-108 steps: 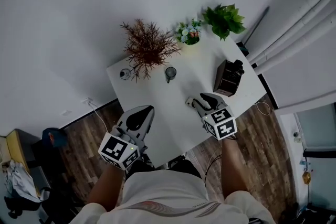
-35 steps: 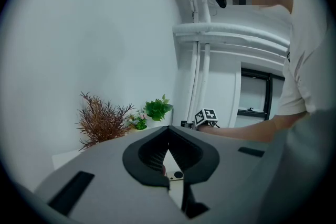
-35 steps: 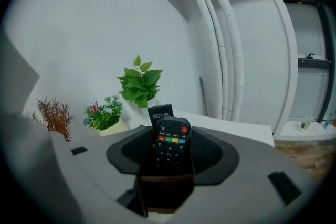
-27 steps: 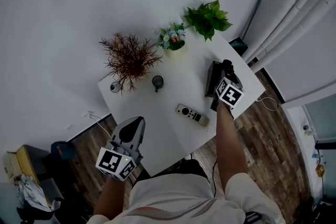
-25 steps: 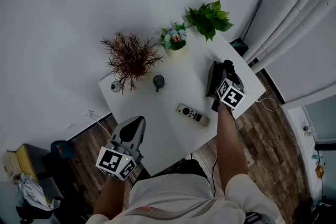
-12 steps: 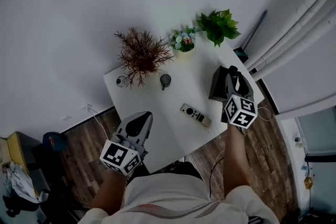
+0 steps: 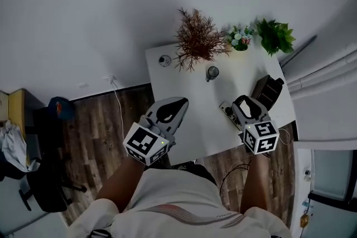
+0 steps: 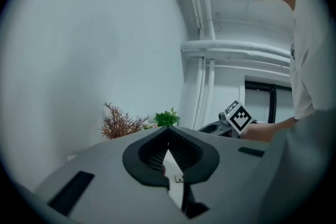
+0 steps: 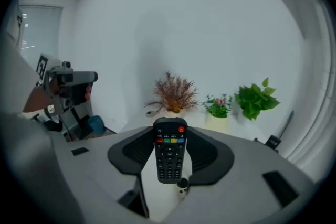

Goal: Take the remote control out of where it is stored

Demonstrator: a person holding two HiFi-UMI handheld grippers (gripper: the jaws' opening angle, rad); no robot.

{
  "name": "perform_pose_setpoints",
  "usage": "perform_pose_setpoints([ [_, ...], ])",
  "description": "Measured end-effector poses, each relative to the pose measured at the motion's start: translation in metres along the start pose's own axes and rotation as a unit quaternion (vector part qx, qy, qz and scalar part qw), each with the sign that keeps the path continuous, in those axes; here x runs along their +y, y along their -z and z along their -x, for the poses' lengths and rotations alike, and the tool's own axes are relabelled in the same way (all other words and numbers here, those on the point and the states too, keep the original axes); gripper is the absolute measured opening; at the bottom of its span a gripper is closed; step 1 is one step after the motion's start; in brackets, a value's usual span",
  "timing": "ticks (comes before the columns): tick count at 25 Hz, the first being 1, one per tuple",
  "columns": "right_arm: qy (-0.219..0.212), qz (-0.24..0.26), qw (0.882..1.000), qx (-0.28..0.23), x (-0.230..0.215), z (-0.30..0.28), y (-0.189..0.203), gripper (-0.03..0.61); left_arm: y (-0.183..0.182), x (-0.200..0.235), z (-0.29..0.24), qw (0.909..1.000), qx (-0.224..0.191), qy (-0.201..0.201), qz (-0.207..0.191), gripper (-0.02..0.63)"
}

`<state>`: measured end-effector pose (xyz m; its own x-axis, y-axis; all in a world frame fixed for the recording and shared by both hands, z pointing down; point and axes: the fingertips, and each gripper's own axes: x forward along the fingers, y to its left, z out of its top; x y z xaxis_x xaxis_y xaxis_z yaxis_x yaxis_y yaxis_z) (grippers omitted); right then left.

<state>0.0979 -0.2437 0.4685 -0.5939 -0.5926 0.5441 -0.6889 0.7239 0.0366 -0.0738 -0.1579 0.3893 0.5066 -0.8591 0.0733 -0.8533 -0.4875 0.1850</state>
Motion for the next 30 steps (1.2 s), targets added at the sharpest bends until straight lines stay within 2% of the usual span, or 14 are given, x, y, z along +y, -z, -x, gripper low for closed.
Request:
perform_pose_setpoints([
  [2, -0.039, 0.019, 0.998, 0.049, 0.029, -0.015, 0.017, 0.202, 0.002, 0.007, 0.011, 0.9999, 0.0, -0.01, 0.003, 0.005],
  [5, -0.082, 0.06, 0.987, 0.125, 0.064, -0.035, 0.046, 0.201, 0.007, 0.016, 0.024, 0.9997, 0.001, -0.022, 0.009, 0.005],
  [11, -0.116, 0.142, 0.957, 0.225, 0.106, -0.067, 0.095, 0.201, 0.016, 0.029, 0.047, 0.999, 0.006, -0.041, 0.018, 0.005],
  [14, -0.128, 0.182, 0.936, 0.272, 0.117, -0.074, 0.116, 0.201, 0.019, 0.035, 0.057, 0.9985, 0.008, -0.05, 0.021, 0.005],
  [19, -0.132, 0.236, 0.904, 0.331, 0.119, -0.086, 0.141, 0.201, 0.024, 0.041, 0.066, 0.9979, 0.01, -0.058, 0.028, 0.005],
  [24, -0.158, 0.256, 0.875, 0.381, 0.124, -0.102, 0.163, 0.201, 0.026, 0.041, 0.066, 0.9981, 0.014, -0.053, 0.027, 0.005],
  [27, -0.168, 0.263, 0.863, 0.398, 0.125, -0.108, 0.173, 0.201, 0.025, 0.04, 0.063, 0.9983, 0.016, -0.051, 0.022, 0.005],
  [30, -0.175, 0.262, 0.859, 0.404, 0.126, -0.11, 0.182, 0.201, 0.025, 0.037, 0.058, 0.9985, 0.02, -0.046, 0.022, 0.005],
])
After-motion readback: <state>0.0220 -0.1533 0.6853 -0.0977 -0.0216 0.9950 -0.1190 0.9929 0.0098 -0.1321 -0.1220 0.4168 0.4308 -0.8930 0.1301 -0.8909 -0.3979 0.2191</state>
